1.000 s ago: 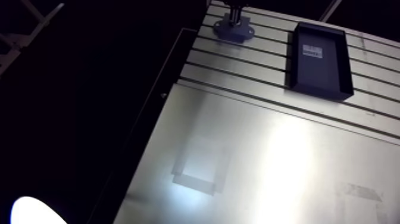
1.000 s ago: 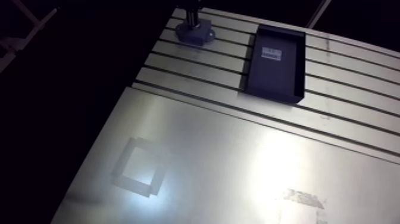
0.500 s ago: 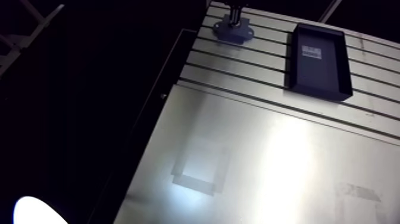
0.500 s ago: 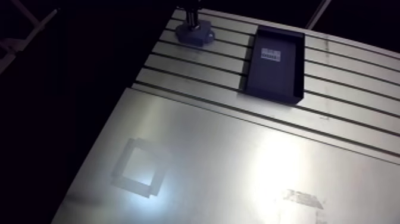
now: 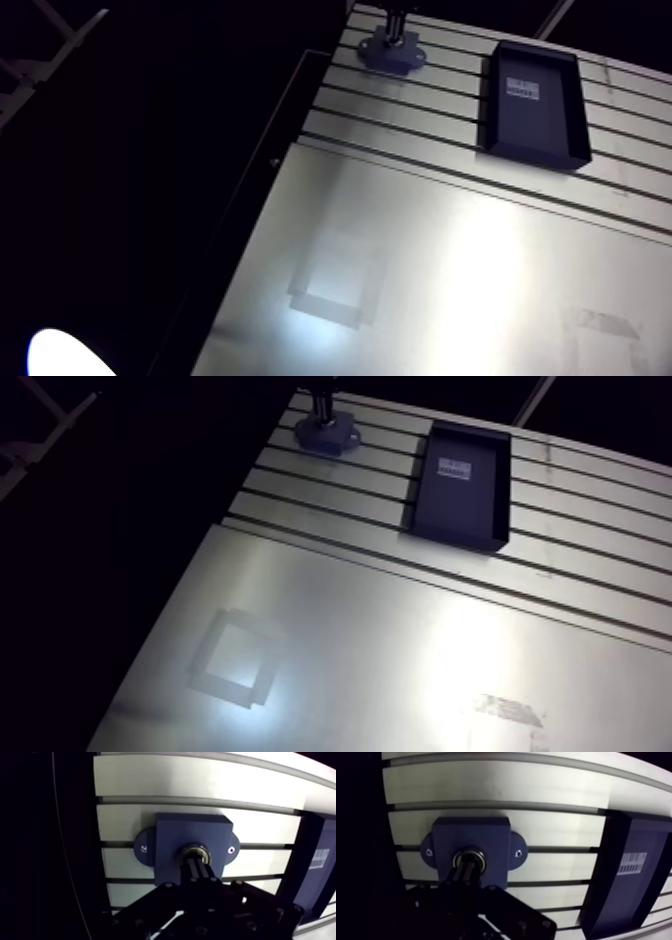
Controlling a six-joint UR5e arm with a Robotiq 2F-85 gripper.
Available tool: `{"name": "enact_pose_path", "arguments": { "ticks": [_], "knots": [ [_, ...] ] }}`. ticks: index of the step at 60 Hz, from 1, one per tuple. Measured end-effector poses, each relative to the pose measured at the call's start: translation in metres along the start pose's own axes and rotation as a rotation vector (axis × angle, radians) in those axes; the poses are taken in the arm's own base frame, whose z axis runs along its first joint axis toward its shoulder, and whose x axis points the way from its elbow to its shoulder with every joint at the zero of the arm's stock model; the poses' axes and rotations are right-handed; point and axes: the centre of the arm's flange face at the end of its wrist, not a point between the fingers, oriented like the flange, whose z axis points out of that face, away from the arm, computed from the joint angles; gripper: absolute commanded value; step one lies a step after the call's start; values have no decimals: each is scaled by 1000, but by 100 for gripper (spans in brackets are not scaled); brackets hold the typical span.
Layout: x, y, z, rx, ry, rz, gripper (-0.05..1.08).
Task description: Pick up the bearing and press it into the housing until flush.
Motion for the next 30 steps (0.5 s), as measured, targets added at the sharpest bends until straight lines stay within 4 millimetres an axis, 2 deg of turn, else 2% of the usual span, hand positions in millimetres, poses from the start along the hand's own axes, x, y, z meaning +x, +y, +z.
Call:
{"name": "enact_pose_path", "arguments": {
  "ticks": [30],
  "knots": [
    [0, 0, 3, -3, -3, -1, 86]
  ]
}}
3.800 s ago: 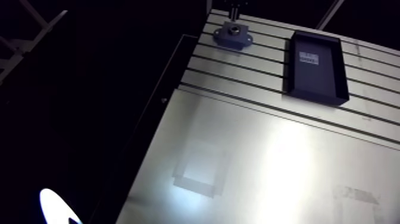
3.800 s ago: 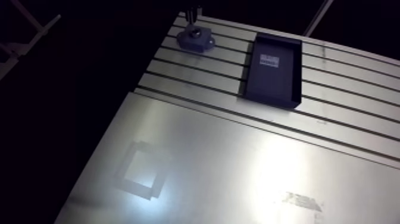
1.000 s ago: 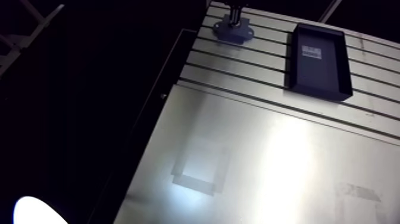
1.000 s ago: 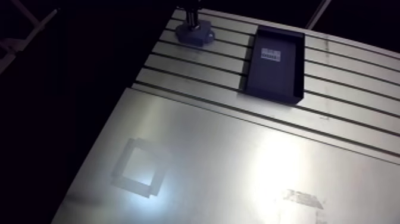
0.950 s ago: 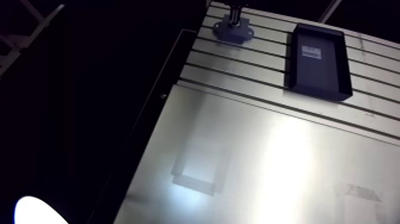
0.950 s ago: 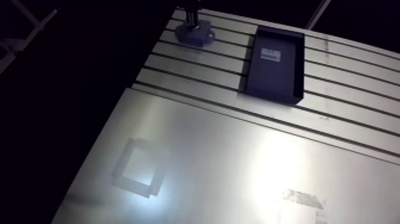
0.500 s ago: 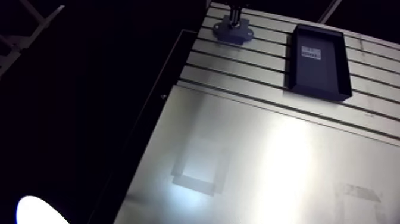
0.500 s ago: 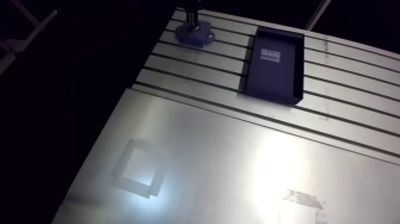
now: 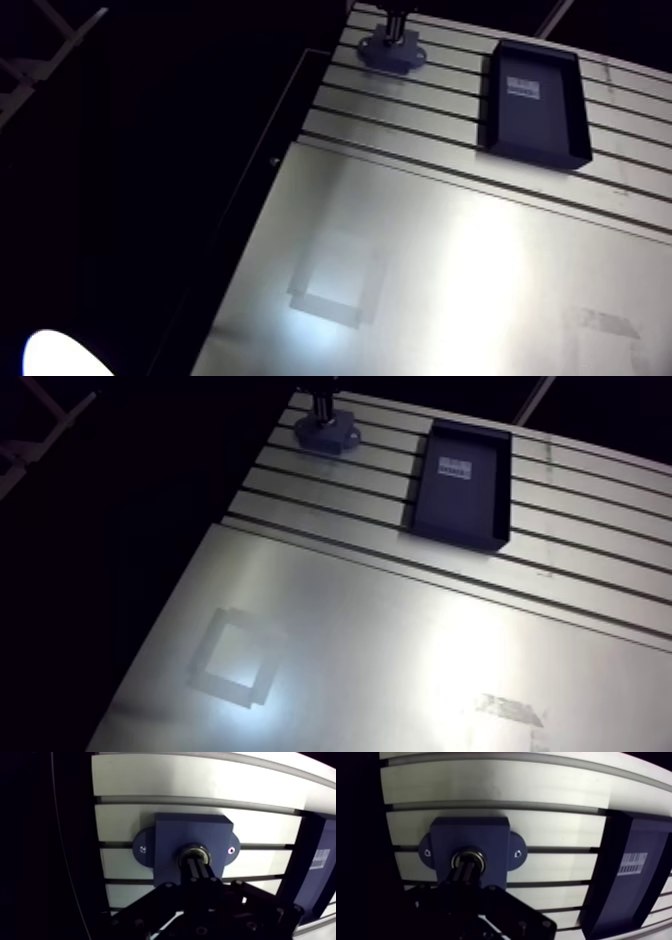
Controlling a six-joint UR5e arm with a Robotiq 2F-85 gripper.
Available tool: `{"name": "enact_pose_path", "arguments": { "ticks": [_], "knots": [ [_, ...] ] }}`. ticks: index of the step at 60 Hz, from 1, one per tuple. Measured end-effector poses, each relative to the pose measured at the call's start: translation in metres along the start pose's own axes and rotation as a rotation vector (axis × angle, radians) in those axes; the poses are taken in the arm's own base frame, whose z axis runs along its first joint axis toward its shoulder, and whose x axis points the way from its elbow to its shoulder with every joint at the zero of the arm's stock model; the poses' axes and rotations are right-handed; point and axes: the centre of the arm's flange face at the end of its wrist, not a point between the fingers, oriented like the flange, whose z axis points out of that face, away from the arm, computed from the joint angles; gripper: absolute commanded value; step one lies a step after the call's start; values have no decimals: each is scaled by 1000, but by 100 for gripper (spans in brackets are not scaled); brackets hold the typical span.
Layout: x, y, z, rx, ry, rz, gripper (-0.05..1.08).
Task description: Pick up the bearing and press it into the housing until flush.
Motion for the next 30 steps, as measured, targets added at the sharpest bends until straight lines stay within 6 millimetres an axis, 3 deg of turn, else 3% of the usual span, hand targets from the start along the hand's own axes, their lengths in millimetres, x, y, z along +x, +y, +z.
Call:
{"name": "enact_pose_path", "arguments": {
  "ticks": [30],
  "knots": [
    [0, 0, 3, -3, -3, 0, 86]
  ]
}}
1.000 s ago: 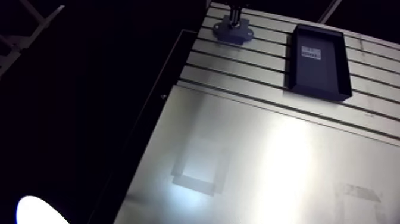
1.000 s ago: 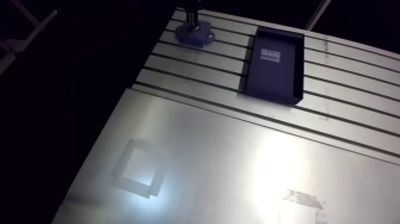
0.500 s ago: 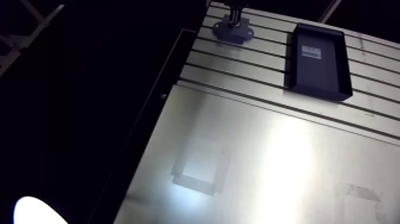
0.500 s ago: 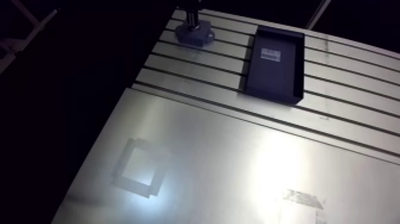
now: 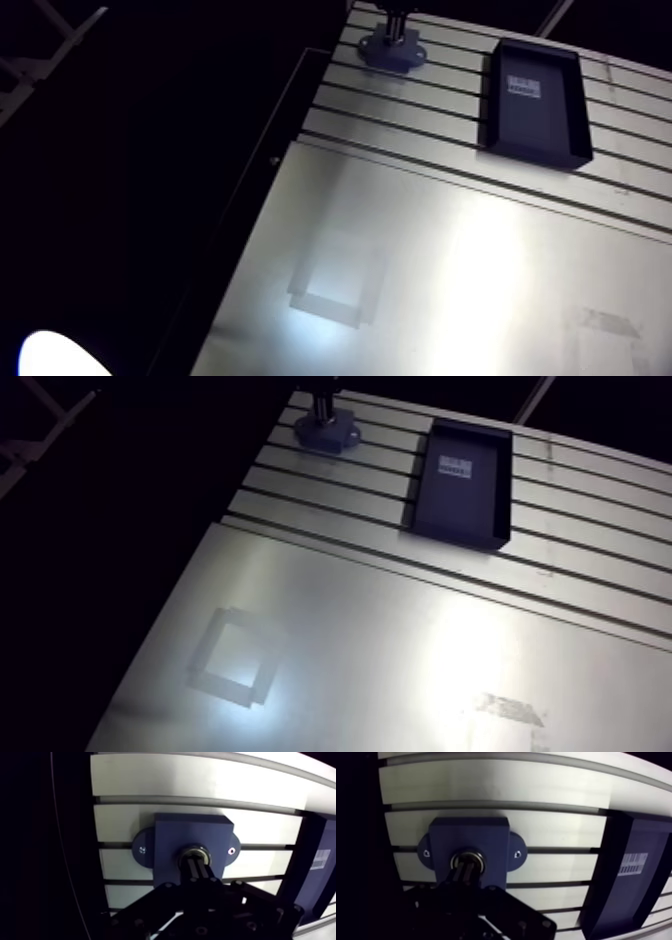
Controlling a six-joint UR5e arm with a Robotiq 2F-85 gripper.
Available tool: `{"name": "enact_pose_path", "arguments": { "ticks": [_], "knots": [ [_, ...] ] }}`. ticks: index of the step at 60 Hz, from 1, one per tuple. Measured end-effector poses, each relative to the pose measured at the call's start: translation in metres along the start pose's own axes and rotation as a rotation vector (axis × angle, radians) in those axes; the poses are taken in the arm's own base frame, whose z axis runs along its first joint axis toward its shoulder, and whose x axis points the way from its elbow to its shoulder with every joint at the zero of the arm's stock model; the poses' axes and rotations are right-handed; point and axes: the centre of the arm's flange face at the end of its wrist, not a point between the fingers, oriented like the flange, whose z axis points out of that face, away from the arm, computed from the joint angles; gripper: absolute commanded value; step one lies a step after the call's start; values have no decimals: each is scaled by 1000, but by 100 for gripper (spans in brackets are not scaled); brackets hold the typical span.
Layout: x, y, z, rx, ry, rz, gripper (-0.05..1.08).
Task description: Pick up the bearing and press it into the housing until flush.
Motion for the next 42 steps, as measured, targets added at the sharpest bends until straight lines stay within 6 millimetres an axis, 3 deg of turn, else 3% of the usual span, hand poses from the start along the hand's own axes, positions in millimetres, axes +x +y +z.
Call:
{"name": "enact_pose_path", "arguments": {
  "ticks": [42],
  "knots": [
    [1, 0, 2, -2, -2, -1, 86]
  ]
}}
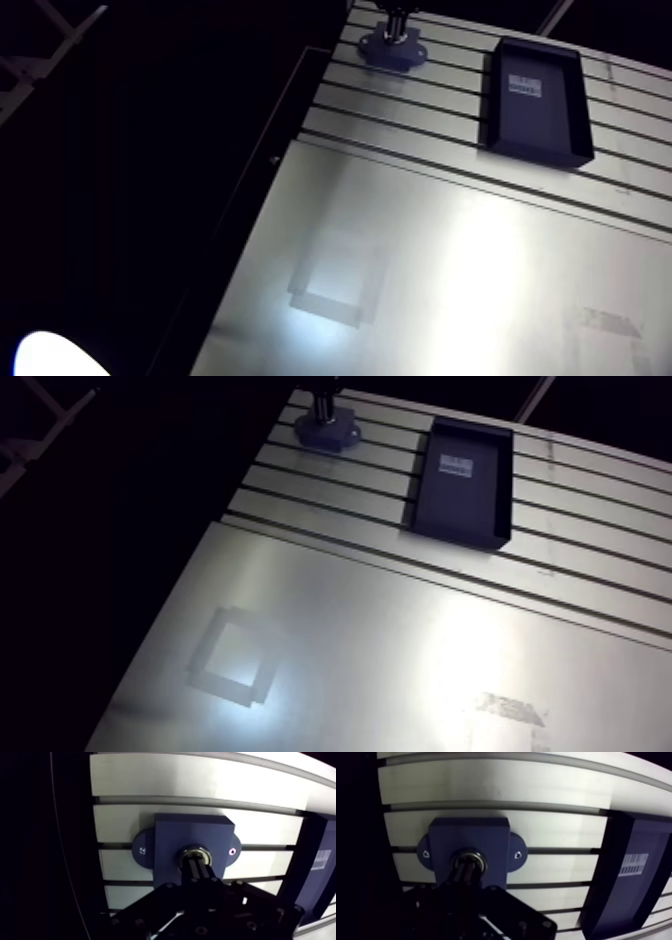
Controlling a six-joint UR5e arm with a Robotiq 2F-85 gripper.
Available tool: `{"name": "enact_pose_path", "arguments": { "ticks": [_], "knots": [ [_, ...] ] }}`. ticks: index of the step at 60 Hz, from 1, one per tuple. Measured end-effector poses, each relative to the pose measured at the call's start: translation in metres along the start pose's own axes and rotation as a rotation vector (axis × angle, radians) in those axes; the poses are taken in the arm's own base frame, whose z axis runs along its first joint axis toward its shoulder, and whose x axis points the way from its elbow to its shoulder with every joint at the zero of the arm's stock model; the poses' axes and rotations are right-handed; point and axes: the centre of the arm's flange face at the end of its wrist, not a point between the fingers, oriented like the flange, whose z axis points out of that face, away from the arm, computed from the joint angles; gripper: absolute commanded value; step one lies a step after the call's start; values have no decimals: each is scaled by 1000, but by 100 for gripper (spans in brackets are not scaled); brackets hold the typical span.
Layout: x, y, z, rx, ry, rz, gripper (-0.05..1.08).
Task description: Pick up the bearing and press it into the housing until flush.
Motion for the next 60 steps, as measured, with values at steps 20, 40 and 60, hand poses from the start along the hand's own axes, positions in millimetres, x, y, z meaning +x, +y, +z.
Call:
{"name": "enact_pose_path", "arguments": {
  "ticks": [20, 40, 60],
  "knots": [
    [1, 0, 0, 1, 1, -1, 86],
    [1, 0, 0, 2, 1, -1, 86],
    [1, 0, 1, 1, -1, -1, 86]
  ]
}}
